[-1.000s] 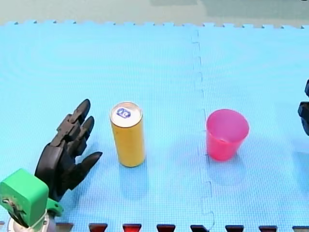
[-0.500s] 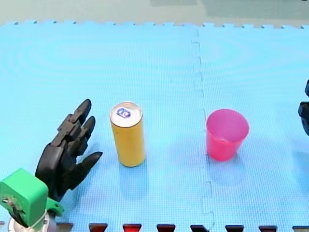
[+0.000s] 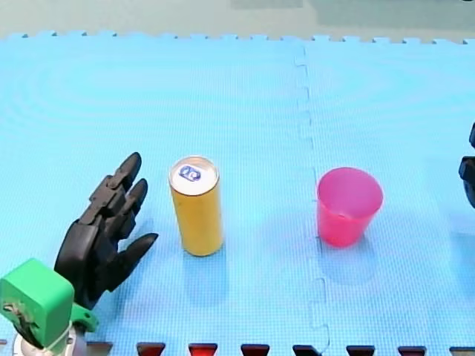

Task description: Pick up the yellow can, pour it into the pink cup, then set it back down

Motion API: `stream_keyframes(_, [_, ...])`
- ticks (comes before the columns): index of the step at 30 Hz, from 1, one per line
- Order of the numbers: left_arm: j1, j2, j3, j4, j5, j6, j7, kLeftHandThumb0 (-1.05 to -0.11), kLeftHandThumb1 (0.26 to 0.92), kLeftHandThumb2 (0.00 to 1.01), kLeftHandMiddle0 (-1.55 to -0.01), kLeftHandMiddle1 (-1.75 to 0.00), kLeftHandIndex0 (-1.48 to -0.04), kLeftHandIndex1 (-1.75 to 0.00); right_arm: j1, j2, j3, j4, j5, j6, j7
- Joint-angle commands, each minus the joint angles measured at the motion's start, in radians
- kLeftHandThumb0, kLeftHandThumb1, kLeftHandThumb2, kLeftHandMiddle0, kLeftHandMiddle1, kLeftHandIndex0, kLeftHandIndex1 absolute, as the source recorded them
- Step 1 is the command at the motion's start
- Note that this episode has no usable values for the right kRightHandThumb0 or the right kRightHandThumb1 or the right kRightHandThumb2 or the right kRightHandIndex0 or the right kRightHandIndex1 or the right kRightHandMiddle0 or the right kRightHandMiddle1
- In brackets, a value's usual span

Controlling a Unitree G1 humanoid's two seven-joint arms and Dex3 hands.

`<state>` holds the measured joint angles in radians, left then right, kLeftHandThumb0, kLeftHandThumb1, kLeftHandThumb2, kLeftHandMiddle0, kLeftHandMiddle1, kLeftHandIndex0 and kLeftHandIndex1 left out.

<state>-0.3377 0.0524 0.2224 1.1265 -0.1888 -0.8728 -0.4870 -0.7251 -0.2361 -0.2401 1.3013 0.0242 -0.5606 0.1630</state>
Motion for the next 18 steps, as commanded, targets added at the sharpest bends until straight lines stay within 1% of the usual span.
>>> stream_keyframes(1, [0.0, 0.003, 0.001, -0.002, 0.0, -0.004, 0.001, -1.048, 0.921, 0.04, -0.22, -0.01, -0.17, 0.0, -0.002, -0.004, -0.002, 0.001, 0.001, 0.002, -0.001])
stream_keyframes(9, [-0.001, 0.002, 0.001, -0.005, -0.001, -0.004, 0.0, -1.048, 0.921, 0.04, -0.22, -0.01, -0.17, 0.0, -0.003, -0.006, 0.0, 0.001, -0.002, 0.0, -0.003])
stream_keyframes(18, [-0.002, 0.003, 0.002, -0.005, -0.002, -0.002, -0.003, -1.048, 0.921, 0.05, -0.22, -0.01, -0.17, 0.0, -0.003, -0.003, -0.002, 0.001, 0.0, 0.002, -0.003])
